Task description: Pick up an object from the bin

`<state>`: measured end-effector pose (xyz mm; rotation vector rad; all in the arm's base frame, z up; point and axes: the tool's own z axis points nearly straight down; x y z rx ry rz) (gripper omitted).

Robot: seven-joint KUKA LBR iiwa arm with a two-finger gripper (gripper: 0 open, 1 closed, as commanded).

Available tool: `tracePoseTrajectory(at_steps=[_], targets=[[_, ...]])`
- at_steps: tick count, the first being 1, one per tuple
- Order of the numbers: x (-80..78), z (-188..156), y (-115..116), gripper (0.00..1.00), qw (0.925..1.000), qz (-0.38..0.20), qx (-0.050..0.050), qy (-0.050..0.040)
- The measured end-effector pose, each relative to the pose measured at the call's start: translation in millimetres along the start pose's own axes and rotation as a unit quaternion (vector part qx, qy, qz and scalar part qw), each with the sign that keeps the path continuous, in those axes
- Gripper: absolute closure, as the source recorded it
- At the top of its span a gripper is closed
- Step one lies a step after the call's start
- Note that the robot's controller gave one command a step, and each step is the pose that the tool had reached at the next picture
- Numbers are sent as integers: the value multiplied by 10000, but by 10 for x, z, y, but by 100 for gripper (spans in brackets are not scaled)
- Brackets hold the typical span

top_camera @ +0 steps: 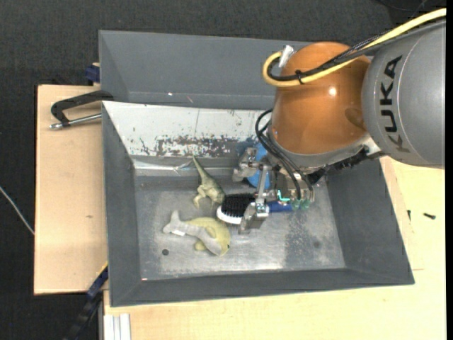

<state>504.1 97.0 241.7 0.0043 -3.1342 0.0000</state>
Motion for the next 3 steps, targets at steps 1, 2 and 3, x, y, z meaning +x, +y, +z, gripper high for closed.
tracePoseTrajectory(at_steps=[1, 2, 3], targets=[[-201, 1581, 150, 0, 9996, 267, -16, -37], [-196, 1593, 152, 100, 9996, 268, -19, -26], [-284, 830, 314, 100, 9999, 36, -22, -100]])
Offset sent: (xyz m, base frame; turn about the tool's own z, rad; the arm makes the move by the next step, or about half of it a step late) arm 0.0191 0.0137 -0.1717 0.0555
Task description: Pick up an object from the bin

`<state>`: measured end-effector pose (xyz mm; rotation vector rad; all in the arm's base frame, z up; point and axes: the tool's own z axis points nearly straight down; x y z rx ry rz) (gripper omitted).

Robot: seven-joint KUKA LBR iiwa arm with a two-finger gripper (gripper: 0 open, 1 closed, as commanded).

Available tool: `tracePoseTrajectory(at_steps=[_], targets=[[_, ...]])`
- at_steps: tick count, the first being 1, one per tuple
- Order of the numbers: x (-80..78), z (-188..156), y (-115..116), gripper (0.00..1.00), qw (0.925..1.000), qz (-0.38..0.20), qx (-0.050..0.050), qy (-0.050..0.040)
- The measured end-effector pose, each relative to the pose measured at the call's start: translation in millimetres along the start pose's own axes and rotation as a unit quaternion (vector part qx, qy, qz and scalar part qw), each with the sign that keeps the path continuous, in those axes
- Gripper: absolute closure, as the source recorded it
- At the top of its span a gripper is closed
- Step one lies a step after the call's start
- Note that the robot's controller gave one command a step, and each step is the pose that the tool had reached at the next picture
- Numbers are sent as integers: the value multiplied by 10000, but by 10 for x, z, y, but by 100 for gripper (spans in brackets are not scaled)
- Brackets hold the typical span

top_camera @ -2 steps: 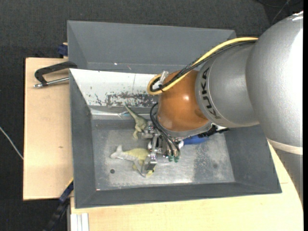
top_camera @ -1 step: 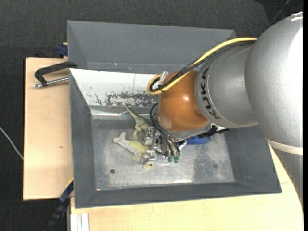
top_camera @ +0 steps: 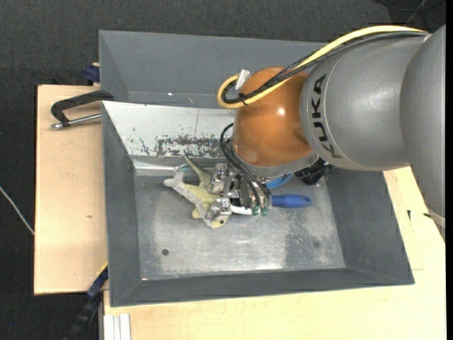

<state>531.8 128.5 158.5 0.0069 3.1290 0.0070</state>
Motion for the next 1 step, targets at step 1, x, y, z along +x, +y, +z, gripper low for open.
tracePoseTrajectory(at_steps=[1], targets=[[-101, -1121, 94, 100, 10000, 15, -3, -11]])
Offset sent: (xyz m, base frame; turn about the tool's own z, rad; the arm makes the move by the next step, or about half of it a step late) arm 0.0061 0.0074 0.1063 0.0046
